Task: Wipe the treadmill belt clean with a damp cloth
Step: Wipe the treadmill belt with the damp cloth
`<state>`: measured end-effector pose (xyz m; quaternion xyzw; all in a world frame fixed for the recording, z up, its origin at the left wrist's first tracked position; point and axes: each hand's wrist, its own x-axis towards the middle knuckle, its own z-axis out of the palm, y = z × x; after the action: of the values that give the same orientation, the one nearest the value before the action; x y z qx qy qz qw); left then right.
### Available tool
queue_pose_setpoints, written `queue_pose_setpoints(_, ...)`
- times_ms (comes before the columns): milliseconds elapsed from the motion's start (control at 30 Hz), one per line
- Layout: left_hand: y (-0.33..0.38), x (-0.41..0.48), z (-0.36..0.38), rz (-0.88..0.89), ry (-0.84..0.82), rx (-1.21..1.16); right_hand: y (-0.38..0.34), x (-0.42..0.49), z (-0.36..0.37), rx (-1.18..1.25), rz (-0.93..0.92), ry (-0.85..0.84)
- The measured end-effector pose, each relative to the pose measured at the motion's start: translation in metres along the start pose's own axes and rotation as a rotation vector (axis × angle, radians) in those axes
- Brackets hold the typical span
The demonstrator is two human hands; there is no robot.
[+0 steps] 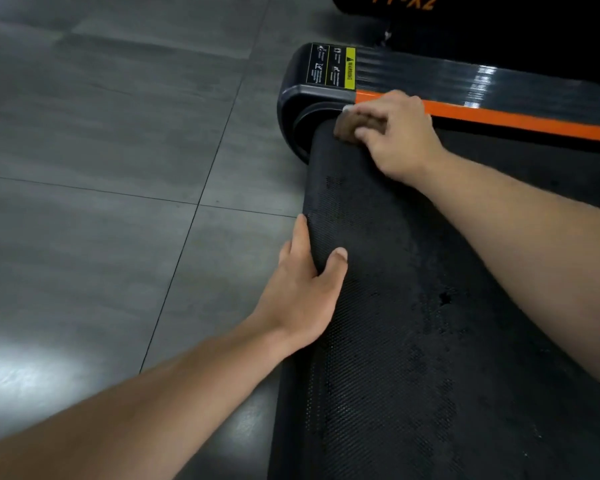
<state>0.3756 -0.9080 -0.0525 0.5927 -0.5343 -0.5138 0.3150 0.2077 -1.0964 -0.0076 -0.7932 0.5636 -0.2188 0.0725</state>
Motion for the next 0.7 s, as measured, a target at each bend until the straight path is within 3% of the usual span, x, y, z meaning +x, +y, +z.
queue_pose_setpoints(67, -0.004, 0.0, 0.001, 0.039, 0.029, -0.038, -0.007, -0.005, 0.008, -0.009, 0.052, 0.012)
queue_pose_setpoints(233, -0.006, 0.0, 0.004, 0.054, 0.071, -0.088, -0.027, -0.072, -0.007, 0.126, -0.271, -0.185)
queue_pose_setpoints(300, -0.006, 0.0, 0.004, 0.038, 0.059, -0.093, -0.017, -0.039, -0.004, 0.022, -0.248, -0.116)
queue_pose_setpoints(400, -0.006, 0.0, 0.004, 0.034, 0.043, -0.103, -0.007, 0.005, 0.003, -0.001, -0.007, -0.011)
queue_pose_setpoints(467, -0.007, 0.0, 0.003, 0.032, 0.045, -0.113, -0.021, -0.015, 0.008, 0.028, -0.07, -0.039)
queue_pose_setpoints(600, -0.006, -0.002, 0.004, 0.022, 0.041, -0.106, -0.044, -0.084, -0.016, 0.175, -0.315, -0.298)
queue_pose_setpoints(700, -0.009, -0.005, 0.004, 0.019, 0.022, -0.113, -0.027, -0.04, -0.012, 0.053, -0.271, -0.155)
